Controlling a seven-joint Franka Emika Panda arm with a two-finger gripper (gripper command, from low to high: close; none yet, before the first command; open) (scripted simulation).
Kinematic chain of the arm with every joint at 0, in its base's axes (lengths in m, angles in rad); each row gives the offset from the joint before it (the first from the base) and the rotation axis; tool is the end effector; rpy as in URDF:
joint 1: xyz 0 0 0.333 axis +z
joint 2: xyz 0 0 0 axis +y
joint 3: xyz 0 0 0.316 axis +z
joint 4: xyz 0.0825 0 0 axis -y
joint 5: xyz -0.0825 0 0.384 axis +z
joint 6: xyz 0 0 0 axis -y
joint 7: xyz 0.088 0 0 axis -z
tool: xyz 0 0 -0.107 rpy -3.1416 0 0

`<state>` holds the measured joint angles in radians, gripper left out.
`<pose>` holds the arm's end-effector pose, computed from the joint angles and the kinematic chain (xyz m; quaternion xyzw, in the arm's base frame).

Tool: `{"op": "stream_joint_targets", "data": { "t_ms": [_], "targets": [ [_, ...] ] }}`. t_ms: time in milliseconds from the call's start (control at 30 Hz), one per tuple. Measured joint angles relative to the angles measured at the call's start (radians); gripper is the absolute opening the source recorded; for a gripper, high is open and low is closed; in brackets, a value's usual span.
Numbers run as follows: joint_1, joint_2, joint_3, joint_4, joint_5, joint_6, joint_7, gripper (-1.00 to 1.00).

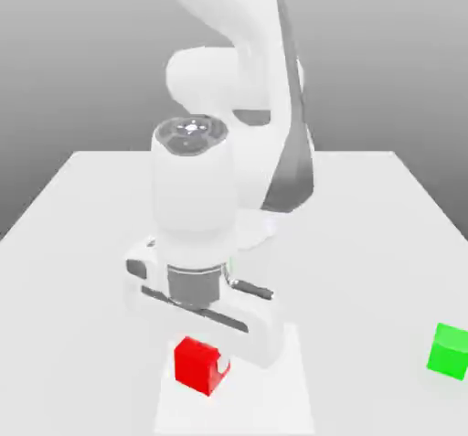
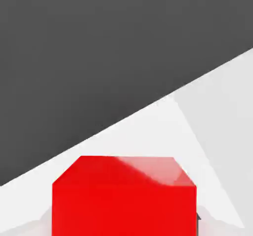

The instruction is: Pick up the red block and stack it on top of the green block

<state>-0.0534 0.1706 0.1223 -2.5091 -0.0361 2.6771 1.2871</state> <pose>0.4665 0.0349 0.2168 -0.8288 0.5595 0.0018 0.0015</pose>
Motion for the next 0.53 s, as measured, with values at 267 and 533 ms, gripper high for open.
{"op": "stream_joint_targets", "data": {
  "t_ms": [267,533],
  "targets": [
    [0.238,-0.025,0.195,0.026,-0.046,-0.055,0.202,-1.0],
    [0.406,0.139,0.192,0.082,-0.192,0.038,0.374,1.0]
  ]
}}
